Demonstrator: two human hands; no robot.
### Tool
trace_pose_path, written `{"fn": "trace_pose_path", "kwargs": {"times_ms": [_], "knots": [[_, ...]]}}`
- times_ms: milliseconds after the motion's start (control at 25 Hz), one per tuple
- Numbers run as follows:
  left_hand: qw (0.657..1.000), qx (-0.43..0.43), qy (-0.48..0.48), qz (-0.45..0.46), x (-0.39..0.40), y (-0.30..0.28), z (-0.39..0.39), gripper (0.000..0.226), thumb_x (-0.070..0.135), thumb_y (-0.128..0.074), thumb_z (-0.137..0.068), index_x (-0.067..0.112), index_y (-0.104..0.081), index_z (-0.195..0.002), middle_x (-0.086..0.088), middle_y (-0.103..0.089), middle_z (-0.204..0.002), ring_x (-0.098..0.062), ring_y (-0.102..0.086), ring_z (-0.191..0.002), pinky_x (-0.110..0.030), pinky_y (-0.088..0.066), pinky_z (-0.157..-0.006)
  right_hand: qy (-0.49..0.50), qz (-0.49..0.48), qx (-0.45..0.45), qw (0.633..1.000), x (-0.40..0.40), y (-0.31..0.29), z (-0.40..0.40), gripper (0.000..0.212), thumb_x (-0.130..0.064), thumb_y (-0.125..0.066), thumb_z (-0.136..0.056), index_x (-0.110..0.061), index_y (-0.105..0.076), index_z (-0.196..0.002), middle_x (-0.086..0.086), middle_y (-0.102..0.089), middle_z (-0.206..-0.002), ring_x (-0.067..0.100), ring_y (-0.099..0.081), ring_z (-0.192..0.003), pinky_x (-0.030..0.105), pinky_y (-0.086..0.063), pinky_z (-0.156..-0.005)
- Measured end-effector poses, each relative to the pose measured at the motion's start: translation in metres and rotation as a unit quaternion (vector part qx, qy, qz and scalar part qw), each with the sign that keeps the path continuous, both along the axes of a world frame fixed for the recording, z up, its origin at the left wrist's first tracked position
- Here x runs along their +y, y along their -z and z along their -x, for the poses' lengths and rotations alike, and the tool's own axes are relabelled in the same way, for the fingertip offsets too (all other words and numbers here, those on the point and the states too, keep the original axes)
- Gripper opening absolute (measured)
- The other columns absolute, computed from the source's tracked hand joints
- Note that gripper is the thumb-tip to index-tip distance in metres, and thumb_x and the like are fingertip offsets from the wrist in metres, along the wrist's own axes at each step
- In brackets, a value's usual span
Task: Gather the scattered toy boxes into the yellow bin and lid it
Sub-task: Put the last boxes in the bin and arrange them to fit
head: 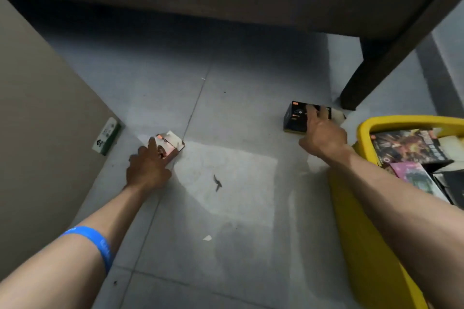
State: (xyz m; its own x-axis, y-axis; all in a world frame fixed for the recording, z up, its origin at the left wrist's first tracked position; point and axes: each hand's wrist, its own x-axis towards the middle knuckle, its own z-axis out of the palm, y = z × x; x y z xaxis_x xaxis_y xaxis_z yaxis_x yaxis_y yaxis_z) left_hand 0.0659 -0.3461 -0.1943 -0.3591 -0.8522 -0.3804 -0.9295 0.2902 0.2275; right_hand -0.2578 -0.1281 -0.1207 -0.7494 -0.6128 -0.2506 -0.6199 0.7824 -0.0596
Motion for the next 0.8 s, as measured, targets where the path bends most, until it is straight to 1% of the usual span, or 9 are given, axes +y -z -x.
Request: {"fn": "trace_pose_path", "kwargs": {"times_ms": [160, 240, 320, 400, 480, 560, 680, 760, 800], "knots": [[0.999, -0.025, -0.021, -0.02, -0.001, -0.006, 0.006, 0.083, 0.036, -0.076, -0.076, 0.01, -0.032, -0.141, -0.02, -0.042, -0.132, -0.043, -0.044, -0.123, -0.041, -0.04, -0.097, 0.021, -0.042, -0.034, 0.998, -0.021, 0.015, 0.016, 0.1, -0.015, -0.069, -0.084, -0.022, -0.002, -0.157, 0.015, -0.001, -0.165, 0.046, -0.045, -0.13, 0.054, -0.045, -0.1], [0.997, -0.033, -0.045, -0.044, -0.003, -0.011, 0.01, 0.075, 0.028, -0.078, -0.076, 0.006, -0.039, -0.136, -0.02, -0.043, -0.132, -0.04, -0.046, -0.123, -0.039, -0.042, -0.095, 0.061, -0.045, -0.079, 0.994, -0.029, 0.021, 0.023, 0.105, -0.013, -0.071, -0.083, -0.021, 0.003, -0.157, 0.014, -0.002, -0.164, 0.046, -0.043, -0.132, 0.052, -0.041, -0.104], [0.998, -0.058, 0.018, -0.019, 0.006, -0.013, 0.01, 0.073, 0.026, -0.078, -0.076, 0.008, -0.042, -0.137, -0.017, -0.04, -0.131, -0.037, -0.043, -0.123, -0.041, -0.044, -0.095, 0.091, -0.04, -0.098, 0.99, -0.036, 0.023, 0.028, 0.099, -0.015, -0.072, -0.082, -0.019, -0.005, -0.155, 0.015, -0.011, -0.16, 0.046, -0.044, -0.13, 0.056, -0.04, -0.105], [0.992, -0.061, 0.106, 0.006, 0.02, -0.009, 0.007, 0.077, 0.025, -0.077, -0.076, 0.011, -0.04, -0.142, -0.015, -0.038, -0.133, -0.035, -0.038, -0.123, -0.045, -0.045, -0.097, 0.086, -0.079, -0.044, 0.992, -0.035, 0.02, 0.027, 0.078, -0.023, -0.069, -0.087, -0.016, -0.024, -0.15, 0.016, -0.026, -0.15, 0.044, -0.05, -0.123, 0.059, -0.04, -0.104], [0.995, -0.012, 0.098, 0.014, 0.032, -0.004, 0.002, 0.072, 0.022, -0.076, -0.077, 0.008, -0.044, -0.14, -0.015, -0.045, -0.133, -0.035, -0.044, -0.122, -0.045, -0.047, -0.095, 0.04, -0.099, 0.022, 0.994, -0.026, 0.023, 0.014, 0.051, -0.025, -0.061, -0.09, -0.01, -0.046, -0.137, 0.015, -0.04, -0.135, 0.039, -0.053, -0.114, 0.053, -0.046, -0.098], [0.997, 0.011, 0.066, 0.047, 0.03, -0.009, 0.004, 0.051, 0.026, -0.073, -0.081, 0.005, -0.056, -0.125, -0.015, -0.059, -0.123, -0.033, -0.055, -0.112, -0.039, -0.05, -0.087, -0.008, -0.09, 0.055, 0.994, -0.016, 0.032, -0.007, 0.045, -0.033, -0.055, -0.091, -0.01, -0.054, -0.129, 0.012, -0.051, -0.128, 0.034, -0.052, -0.115, 0.046, -0.045, -0.096], [0.997, 0.021, 0.068, 0.039, 0.039, -0.013, 0.008, 0.039, 0.041, -0.066, -0.083, 0.018, -0.055, -0.112, -0.01, -0.066, -0.109, -0.033, -0.062, -0.1, -0.035, -0.049, -0.079, -0.032, -0.131, -0.134, 0.982, -0.001, 0.03, -0.05, 0.065, -0.059, -0.067, -0.069, -0.02, -0.057, -0.12, 0.006, -0.062, -0.123, 0.028, -0.056, -0.112, 0.037, -0.045, -0.089], [0.997, 0.028, 0.066, -0.005, 0.068, -0.014, 0.011, 0.044, 0.051, -0.065, -0.08, 0.028, -0.043, -0.11, -0.005, -0.064, -0.107, -0.032, -0.063, -0.098, -0.037, -0.05, -0.081, -0.022, -0.118, -0.29, 0.949, 0.016, 0.014, -0.069, 0.066, -0.056, -0.076, -0.059, -0.023, -0.057, -0.114, 0.004, -0.066, -0.118, 0.024, -0.062, -0.102, 0.032, -0.053, -0.084], [0.997, 0.037, 0.064, -0.027, 0.082, -0.013, 0.013, 0.05, 0.058, -0.065, -0.077, 0.032, -0.041, -0.112, -0.003, -0.064, -0.108, -0.032, -0.064, -0.098, -0.037, -0.05, -0.082, -0.001, -0.076, -0.317, 0.945, 0.021, 0.003, -0.071, 0.064, -0.054, -0.077, -0.06, -0.022, -0.058, -0.112, 0.004, -0.068, -0.115, 0.023, -0.064, -0.098, 0.033, -0.055, -0.084]]}}
